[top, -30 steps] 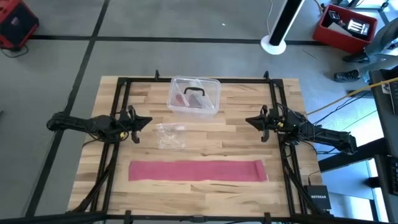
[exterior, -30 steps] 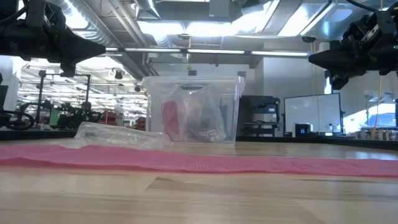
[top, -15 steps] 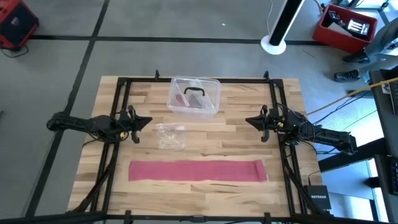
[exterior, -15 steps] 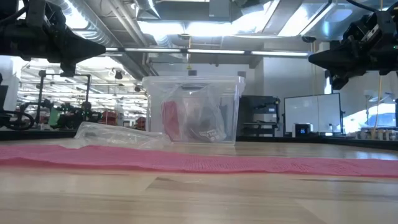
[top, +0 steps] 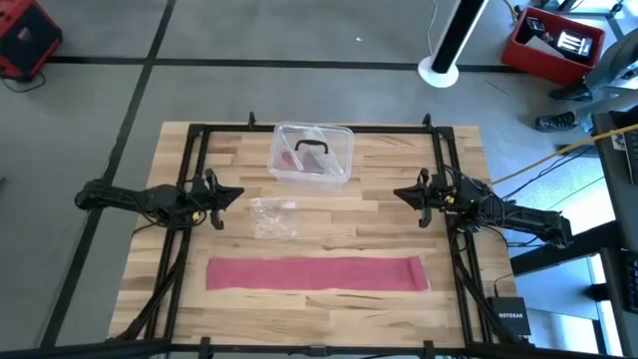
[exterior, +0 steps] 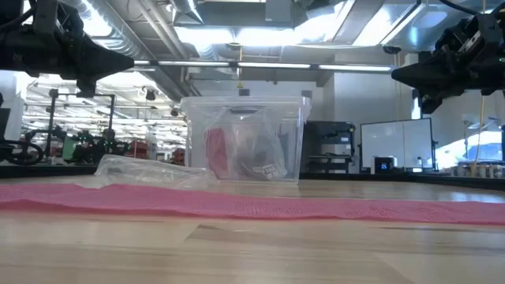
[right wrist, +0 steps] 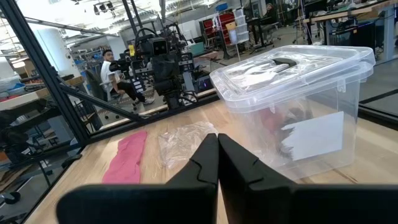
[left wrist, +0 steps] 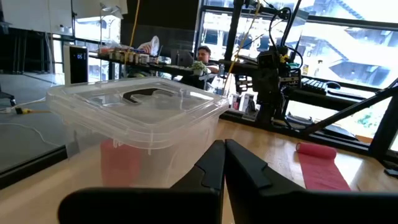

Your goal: Roll bandage

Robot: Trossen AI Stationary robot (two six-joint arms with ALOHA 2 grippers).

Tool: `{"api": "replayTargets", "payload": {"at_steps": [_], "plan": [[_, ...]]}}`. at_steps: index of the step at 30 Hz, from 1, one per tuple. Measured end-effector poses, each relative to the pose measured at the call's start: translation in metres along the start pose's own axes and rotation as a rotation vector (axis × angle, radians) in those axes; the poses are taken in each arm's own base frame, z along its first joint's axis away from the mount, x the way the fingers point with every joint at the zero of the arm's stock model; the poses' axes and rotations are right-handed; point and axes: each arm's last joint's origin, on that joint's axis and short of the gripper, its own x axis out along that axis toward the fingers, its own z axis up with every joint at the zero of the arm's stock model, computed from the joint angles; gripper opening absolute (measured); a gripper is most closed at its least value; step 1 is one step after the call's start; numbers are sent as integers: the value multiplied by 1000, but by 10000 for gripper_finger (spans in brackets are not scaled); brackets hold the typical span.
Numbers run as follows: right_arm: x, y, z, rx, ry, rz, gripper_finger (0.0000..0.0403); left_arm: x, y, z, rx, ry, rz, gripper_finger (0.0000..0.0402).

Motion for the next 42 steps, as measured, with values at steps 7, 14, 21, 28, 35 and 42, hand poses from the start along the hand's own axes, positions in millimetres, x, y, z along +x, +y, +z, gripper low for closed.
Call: {"api": "replayTargets", "payload": {"at_steps": [7,14,21,28,35,42], "plan": [[0,0,0,0,0,0,8,0,0,0,0,0,0,4],[0,0,0,0,0,0,8,0,0,0,0,0,0,4],[0,0,0,0,0,0,8,0,0,0,1,1,0,4],[0,0,0,-19,-3,-13,8,0,-1,5,-91,-45,-7,4],[0,-2,1,2,-21,-78,8,-1,-1,18,-174,-166,-29,4],[-1,-1,6,26,-57,-66,8,6,-11,41,-80,-133,-83,1]]}}
